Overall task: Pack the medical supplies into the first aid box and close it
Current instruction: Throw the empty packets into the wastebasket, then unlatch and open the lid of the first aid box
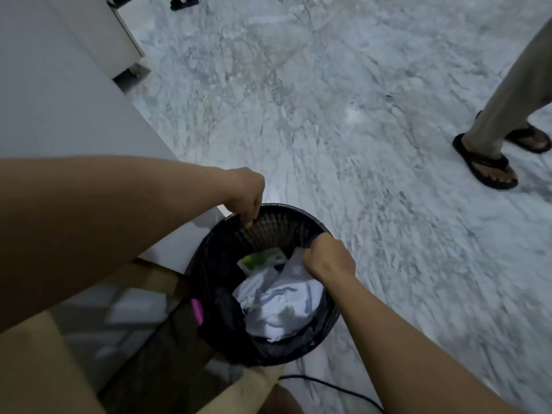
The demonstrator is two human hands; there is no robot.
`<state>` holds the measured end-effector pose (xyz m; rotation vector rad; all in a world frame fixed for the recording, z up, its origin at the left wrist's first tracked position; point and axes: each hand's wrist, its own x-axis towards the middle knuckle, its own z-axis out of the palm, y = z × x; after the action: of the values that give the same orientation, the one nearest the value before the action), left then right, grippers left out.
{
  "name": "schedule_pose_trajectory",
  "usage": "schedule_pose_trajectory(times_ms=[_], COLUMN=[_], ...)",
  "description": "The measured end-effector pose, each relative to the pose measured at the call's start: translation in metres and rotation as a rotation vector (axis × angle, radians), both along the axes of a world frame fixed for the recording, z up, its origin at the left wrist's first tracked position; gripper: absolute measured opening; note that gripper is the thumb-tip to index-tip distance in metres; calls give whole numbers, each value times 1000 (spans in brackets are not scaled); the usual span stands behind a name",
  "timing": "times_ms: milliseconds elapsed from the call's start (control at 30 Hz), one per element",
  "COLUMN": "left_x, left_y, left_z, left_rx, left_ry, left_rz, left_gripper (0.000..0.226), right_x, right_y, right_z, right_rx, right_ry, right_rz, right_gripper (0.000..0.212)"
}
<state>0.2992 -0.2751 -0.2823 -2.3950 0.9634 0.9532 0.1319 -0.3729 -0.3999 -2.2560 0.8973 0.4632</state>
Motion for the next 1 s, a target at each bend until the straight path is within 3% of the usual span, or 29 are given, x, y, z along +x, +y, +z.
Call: schedule_pose_trajectory(times_ms=[333, 500, 700, 1000], left_x=[-47, -111, -193, -316], left_y=[23, 74, 153, 279], left_z=[125, 216, 290, 346], left_rx=[-122, -270, -432, -593], left_ry=[-205, -392, -571, -875], left_rz=[-21, 91, 251, 373], left_gripper=[64, 55, 50, 42], right_x=[12, -9, -48, -106], right_y=[5, 23, 69, 183], right_z=[146, 248, 338, 421], right_rx=[-80, -135, -216, -339], right_ry=[-172, -291, -408, -601], right_rz=[200, 349, 507, 730], right_gripper=[17, 37, 44, 47])
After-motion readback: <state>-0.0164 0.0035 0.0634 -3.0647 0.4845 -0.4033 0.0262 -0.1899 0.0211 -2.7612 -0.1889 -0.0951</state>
